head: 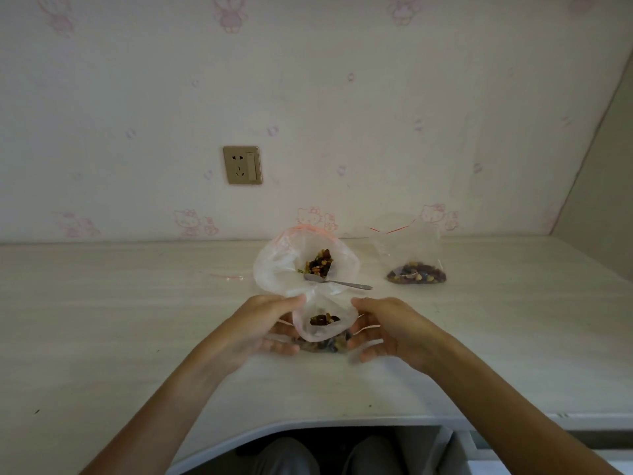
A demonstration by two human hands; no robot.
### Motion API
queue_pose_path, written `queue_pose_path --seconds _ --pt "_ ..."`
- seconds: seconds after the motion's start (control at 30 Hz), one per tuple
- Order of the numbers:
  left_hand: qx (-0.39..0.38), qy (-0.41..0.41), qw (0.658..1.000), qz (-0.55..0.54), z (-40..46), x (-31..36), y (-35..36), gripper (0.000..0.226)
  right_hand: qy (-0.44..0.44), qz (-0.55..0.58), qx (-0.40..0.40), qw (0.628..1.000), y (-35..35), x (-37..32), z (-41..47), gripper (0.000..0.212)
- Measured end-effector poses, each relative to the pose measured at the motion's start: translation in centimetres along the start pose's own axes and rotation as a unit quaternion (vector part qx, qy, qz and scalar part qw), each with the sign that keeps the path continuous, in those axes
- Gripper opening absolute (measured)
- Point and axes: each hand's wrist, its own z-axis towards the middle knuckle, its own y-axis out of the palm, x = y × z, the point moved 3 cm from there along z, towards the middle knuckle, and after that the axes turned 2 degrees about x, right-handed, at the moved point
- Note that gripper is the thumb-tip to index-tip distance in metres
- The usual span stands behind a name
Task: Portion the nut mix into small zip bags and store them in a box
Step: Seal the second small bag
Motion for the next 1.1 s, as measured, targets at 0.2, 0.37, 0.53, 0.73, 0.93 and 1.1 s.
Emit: queue_pose_path --seconds 0.2,0.37,0.53,0.73,0.93,1.1 --pt "-0.091 -0.008 0.977 -0.191 0.1 -0.3 0.5 0.047 0.009 0.179 -0.085 0.98 0.7 0.9 0.4 0.023" --pt "-0.04 0.009 0.986 -0.161 0.5 -0.3 0.8 0.04 -0.058 0.096 -0.049 0.993 0.9 0.7 0.5 0.027" --pt "0.115 0.095 0.989 -0.012 0.6 0.7 -0.7 0.011 -0.16 -0.049 0.069 0.984 0.5 -0.9 -0.3 0.014" --pt "0.204 0.191 0.918 0.281 0.6 1.0 -0.1 0.017 -0.183 -0.17 0.146 0.957 1.9 -1.1 -0.2 0.01" --pt "0.112 0.031 0.986 0.118 0.4 0.3 -0.5 0.026 -0.032 -0.029 -0.001 0.999 0.1 -0.7 -0.1 0.032" --pt "-0.034 -0.02 0.994 -0.106 0.1 0.4 -0.1 0.041 -0.02 0.135 -0.075 0.988 -0.4 0.0 0.2 0.034"
